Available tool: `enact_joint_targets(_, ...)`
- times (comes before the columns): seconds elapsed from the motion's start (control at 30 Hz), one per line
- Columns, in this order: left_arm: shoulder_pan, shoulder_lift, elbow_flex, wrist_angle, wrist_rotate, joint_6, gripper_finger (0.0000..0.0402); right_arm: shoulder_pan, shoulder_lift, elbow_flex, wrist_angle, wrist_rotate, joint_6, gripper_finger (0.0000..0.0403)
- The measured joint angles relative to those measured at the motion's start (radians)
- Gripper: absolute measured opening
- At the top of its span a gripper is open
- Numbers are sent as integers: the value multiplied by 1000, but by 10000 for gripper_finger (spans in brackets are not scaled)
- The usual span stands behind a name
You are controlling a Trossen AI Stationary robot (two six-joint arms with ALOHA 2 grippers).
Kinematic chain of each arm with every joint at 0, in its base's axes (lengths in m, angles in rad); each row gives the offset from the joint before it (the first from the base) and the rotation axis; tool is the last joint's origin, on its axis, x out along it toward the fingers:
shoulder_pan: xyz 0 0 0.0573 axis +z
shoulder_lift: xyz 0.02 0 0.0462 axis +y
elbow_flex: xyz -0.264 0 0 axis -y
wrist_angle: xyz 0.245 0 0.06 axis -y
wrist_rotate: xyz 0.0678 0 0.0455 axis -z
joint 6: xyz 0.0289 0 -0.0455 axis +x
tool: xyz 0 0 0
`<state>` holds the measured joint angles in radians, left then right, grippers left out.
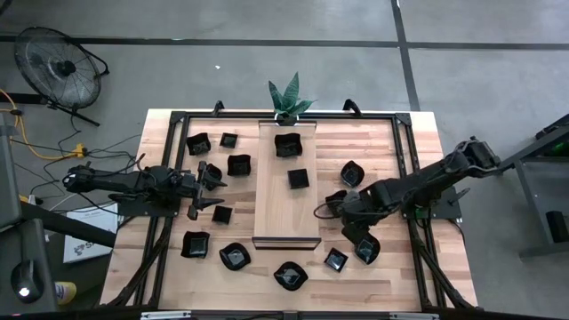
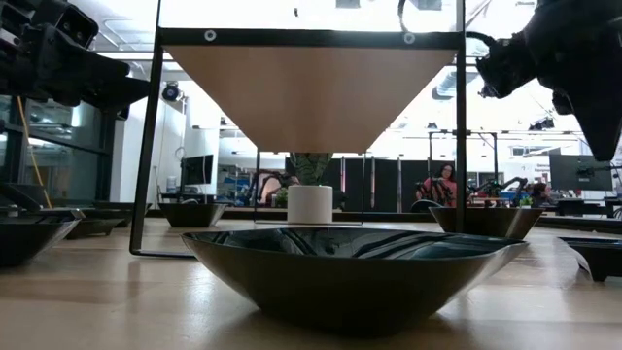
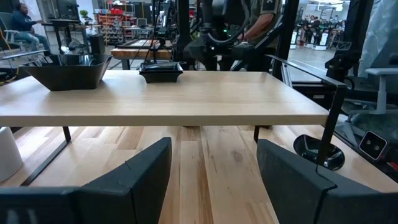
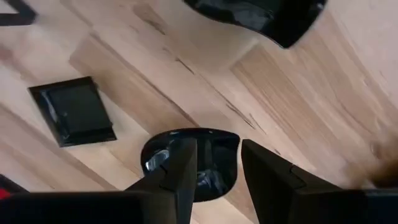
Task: Pick & Place Mini shaped plates
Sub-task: Stack the black distorted square plate on top of the black distorted square plate on the shelf
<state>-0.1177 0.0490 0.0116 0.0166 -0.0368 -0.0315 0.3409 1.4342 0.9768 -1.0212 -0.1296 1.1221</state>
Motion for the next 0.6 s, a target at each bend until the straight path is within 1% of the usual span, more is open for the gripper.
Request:
enact_joint_targets(0.23, 0, 0, 0, 0, 0, 0, 234, 71, 8, 5, 96, 0, 8, 122)
enact_joint_targets(0.33, 0, 0, 0, 0, 0, 0, 234, 83, 18, 5, 98, 1, 31, 122)
enact_joint_targets(0.43, 0, 0, 0, 0, 0, 0, 234, 62, 11, 5, 76, 30, 30, 122)
enact_joint_targets(0.53, 0, 0, 0, 0, 0, 0, 234, 13, -14, 5, 53, 69, 25, 122)
enact_joint_targets(0.6, 0, 0, 0, 0, 0, 0, 234, -24, -19, 5, 46, 72, 24, 122)
